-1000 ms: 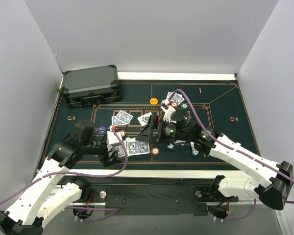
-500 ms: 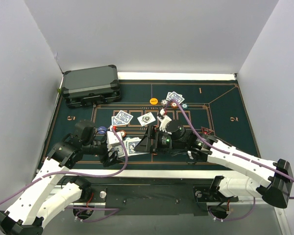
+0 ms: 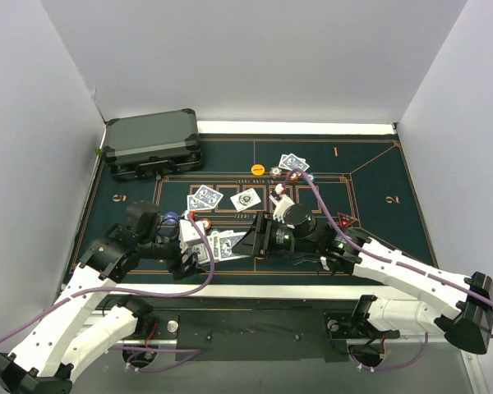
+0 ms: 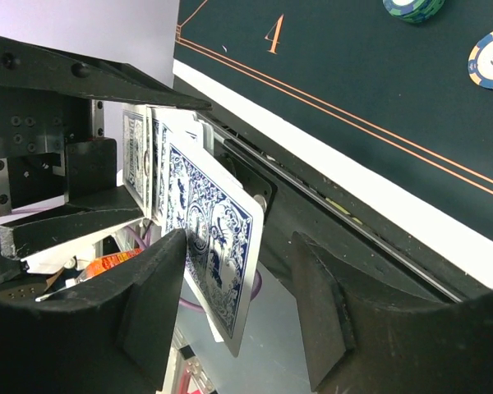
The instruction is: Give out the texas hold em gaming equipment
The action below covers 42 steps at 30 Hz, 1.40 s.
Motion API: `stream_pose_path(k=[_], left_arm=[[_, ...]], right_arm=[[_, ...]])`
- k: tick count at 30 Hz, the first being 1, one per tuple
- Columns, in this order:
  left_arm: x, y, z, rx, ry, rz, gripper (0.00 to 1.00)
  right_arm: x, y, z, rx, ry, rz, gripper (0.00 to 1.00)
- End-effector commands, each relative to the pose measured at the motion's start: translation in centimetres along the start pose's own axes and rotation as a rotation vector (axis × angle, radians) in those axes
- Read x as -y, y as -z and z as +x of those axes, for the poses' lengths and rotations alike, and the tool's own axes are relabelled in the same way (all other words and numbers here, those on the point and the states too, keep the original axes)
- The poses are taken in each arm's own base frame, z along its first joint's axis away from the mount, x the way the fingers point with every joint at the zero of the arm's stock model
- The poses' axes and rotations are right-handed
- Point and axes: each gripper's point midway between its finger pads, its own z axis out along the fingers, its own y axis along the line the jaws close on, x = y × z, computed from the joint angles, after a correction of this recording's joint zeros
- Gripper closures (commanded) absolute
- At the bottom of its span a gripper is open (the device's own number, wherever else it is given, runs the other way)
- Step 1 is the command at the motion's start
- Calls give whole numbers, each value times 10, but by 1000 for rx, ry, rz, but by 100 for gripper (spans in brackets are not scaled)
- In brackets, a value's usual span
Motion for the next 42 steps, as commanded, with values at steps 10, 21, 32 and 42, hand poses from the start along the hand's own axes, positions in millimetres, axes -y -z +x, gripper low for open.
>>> stream_pose_path(k=[10,21,32,42], left_arm=[[-1,3,-19,62,-42,-2,100],[0,4,-20,65,-42,1,100],[0,3,-20,70,-41,1,100],[0,3,-21,73,-40,2,100]], right_arm=[[0,14,-4,31,17,9,59],[-5,25,-5,26,42,7,75],[-26,32,-3,-27,69,-25,75],[-48,40,-6,-83,108,-44,70]])
